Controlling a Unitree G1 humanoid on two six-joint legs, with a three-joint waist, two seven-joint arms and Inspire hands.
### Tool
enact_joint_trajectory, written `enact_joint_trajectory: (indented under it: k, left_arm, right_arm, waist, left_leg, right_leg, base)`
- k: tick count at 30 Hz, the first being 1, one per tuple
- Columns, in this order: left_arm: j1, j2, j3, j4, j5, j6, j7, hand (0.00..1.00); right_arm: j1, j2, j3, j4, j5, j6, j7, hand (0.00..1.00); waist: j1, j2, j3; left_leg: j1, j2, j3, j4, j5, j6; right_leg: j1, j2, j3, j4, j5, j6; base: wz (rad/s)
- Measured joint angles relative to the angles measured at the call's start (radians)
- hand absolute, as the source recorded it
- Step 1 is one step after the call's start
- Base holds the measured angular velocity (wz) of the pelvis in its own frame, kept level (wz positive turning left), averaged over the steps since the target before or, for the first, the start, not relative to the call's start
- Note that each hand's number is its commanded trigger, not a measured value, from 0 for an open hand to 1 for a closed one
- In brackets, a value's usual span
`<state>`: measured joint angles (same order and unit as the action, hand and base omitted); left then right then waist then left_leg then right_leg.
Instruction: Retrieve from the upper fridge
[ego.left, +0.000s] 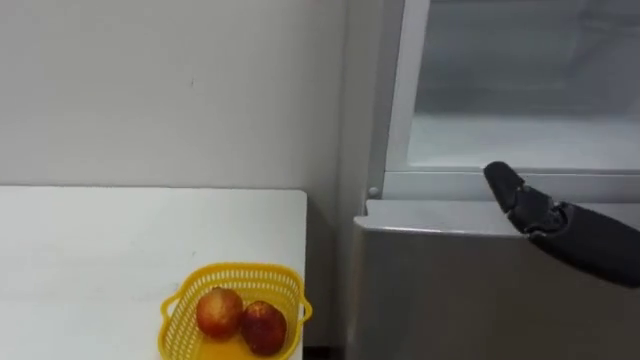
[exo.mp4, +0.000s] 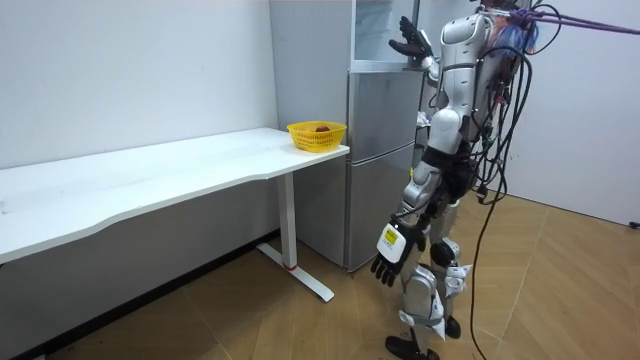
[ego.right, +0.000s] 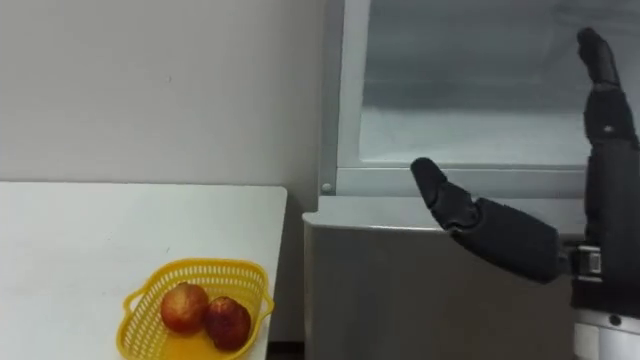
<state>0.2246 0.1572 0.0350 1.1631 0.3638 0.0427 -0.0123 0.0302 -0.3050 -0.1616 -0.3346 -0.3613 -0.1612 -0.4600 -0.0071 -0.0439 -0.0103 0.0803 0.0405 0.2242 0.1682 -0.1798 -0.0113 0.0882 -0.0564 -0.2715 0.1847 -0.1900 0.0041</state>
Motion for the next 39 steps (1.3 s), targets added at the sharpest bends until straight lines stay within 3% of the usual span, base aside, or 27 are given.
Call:
enact_joint_trajectory:
  k: [10,20,25,32,39]
  left_arm:
    - [0.025,-0.002,0.000,0.004,-0.044,0.001,0.011,0.00]
    - [0.026,-0.002,0.000,-0.013,-0.046,0.001,0.031,0.00]
    - [0.034,-0.002,0.000,-0.044,-0.046,-0.001,0.043,0.00]
    - [0.036,-0.002,0.000,-0.043,-0.046,0.002,0.042,0.00]
    - [0.043,-0.002,-0.035,-0.045,-0.078,0.018,0.043,0.00]
  right_arm:
    - [0.140,0.052,-0.027,0.059,0.007,0.010,-0.045,0.00]
    - [0.208,0.085,-0.014,0.158,0.034,0.009,-0.044,0.00]
    - [0.273,0.098,0.029,0.209,0.110,0.009,-0.035,0.00]
    - [0.296,0.121,0.053,0.293,0.118,0.010,-0.020,0.00]
    - [0.312,0.145,0.119,0.524,0.116,0.010,-0.022,0.00]
  waist:
    - [-0.033,0.013,0.0024]
    - [-0.023,0.029,0.0092]
    - [-0.015,0.043,0.0056]
    - [-0.015,0.055,0.0021]
    - [-0.021,0.055,0.0018]
  left_leg:
    - [0.001,0.001,0.007,-0.004,-0.001,-0.002]
    - [0.002,0.004,0.020,-0.007,-0.006,-0.004]
    - [0.000,0.005,0.023,-0.008,-0.008,-0.005]
    - [0.001,0.003,0.033,-0.009,-0.008,-0.005]
    - [0.007,0.004,0.038,-0.008,-0.008,-0.005]
  right_leg:
    - [0.001,0.005,0.015,-0.012,0.001,-0.001]
    - [-0.008,0.008,0.027,-0.014,0.001,-0.001]
    - [-0.013,0.010,0.037,-0.013,0.002,-0.001]
    - [-0.018,0.010,0.052,-0.015,0.001,-0.001]
    - [-0.019,0.011,0.067,-0.015,0.001,0.000]
  base:
    - [-0.02]
    - [-0.04]
    - [-0.05]
    - [-0.07]
    - [-0.05]
